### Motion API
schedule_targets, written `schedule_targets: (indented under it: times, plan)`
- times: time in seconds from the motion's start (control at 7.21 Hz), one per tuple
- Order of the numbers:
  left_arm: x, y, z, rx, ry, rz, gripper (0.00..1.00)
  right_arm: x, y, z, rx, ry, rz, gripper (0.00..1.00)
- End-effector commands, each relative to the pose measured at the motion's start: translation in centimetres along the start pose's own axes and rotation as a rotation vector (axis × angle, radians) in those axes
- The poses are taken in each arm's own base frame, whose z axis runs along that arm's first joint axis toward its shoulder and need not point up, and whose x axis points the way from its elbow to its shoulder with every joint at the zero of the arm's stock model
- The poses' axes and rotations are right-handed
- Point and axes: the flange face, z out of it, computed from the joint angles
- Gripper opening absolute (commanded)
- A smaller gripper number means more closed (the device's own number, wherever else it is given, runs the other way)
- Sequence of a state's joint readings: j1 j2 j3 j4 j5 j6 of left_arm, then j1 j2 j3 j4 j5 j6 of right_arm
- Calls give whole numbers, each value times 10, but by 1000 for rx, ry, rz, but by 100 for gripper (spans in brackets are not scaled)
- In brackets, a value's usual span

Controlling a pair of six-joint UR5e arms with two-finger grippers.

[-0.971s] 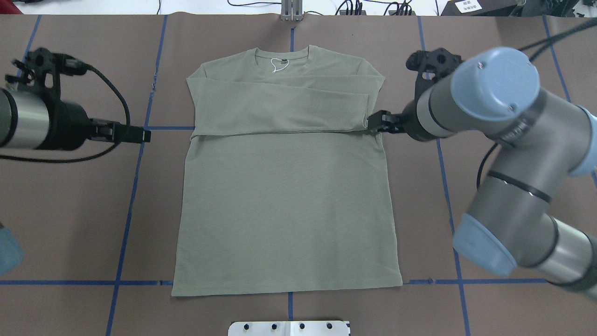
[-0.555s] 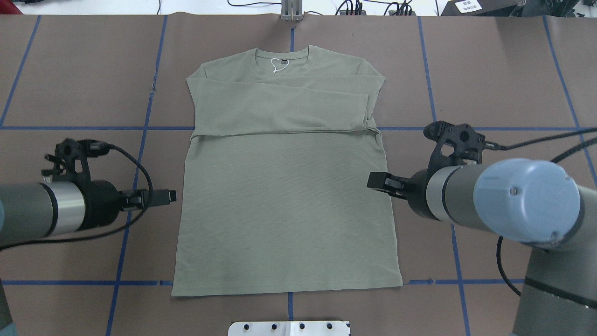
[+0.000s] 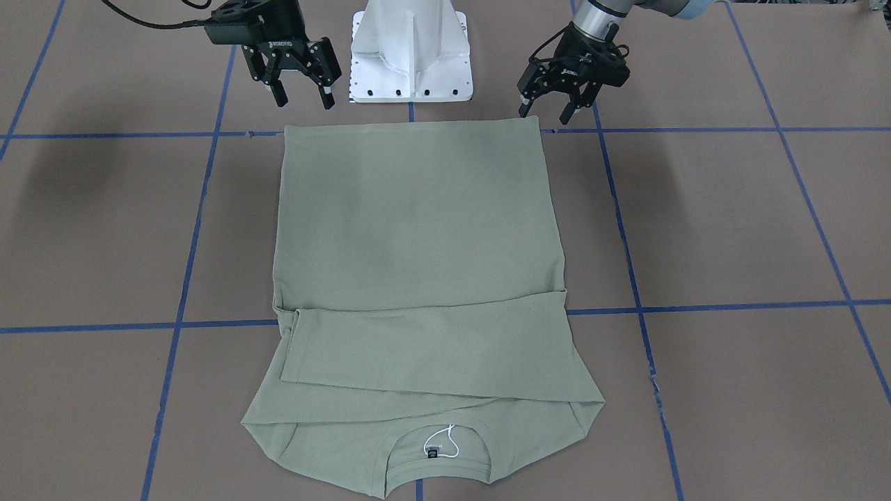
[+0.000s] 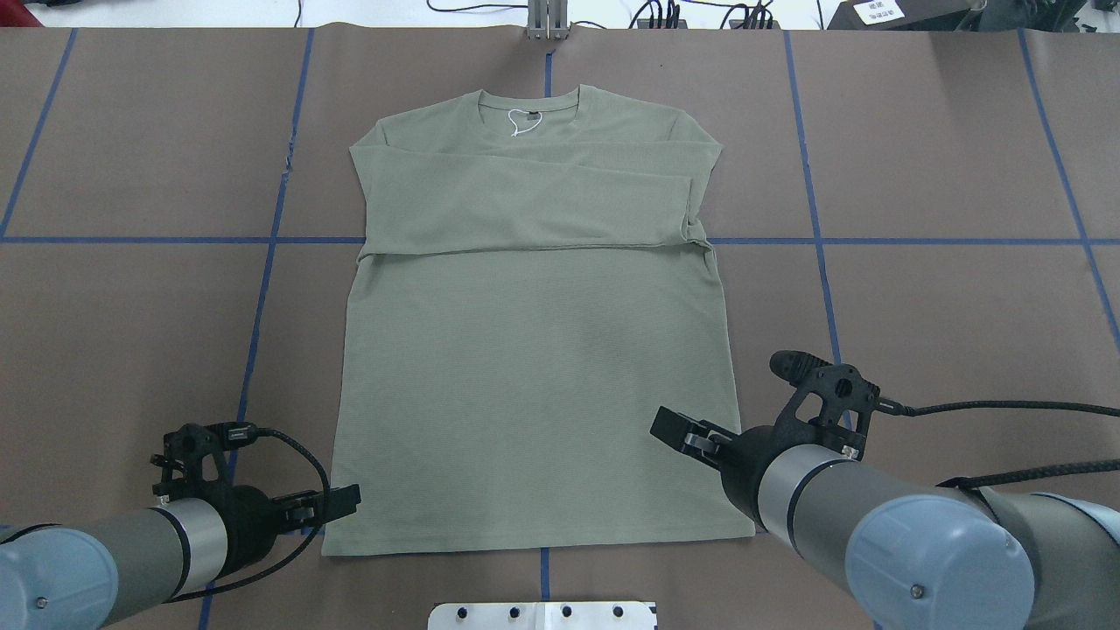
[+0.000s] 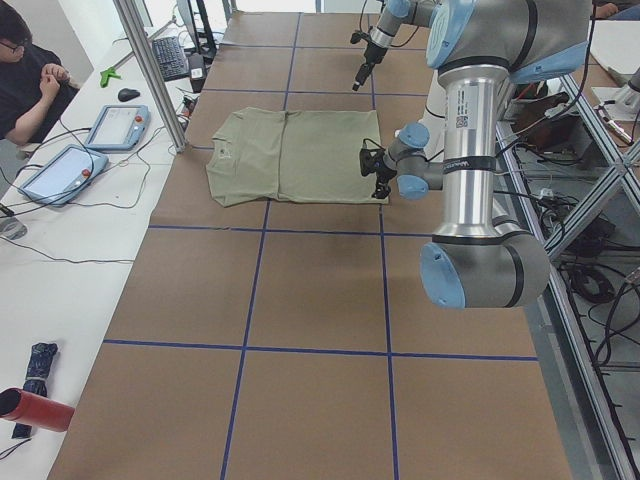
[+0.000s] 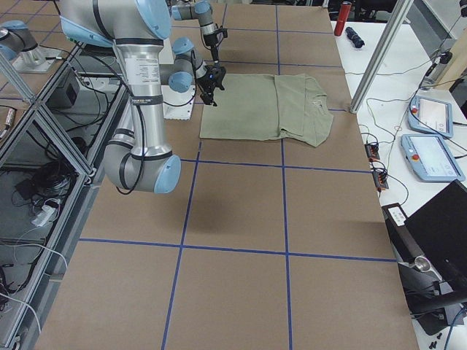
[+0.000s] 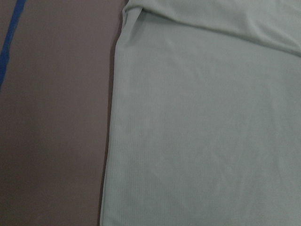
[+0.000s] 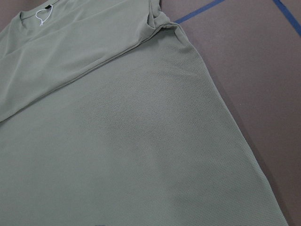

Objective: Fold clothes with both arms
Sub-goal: 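Grasp the hem corners with both grippers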

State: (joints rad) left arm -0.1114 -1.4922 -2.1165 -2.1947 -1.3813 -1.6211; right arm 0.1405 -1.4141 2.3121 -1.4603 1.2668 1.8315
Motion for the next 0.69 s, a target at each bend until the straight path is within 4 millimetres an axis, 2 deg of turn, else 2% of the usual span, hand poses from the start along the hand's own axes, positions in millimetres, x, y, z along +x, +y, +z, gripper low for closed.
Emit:
schedule_targets:
  times: [0.0,0.14,0.55]
  plan:
    - [-5,6,10,-1,-19,-5,93,55,1,30,8,-18,-11,91]
    - [-5,6,8,-3,-16,-5,93,73,-3,34,19,18,-38,91]
    - [-11,13,19,-12,-38,4,85,74,-4,34,19,20,-40,94]
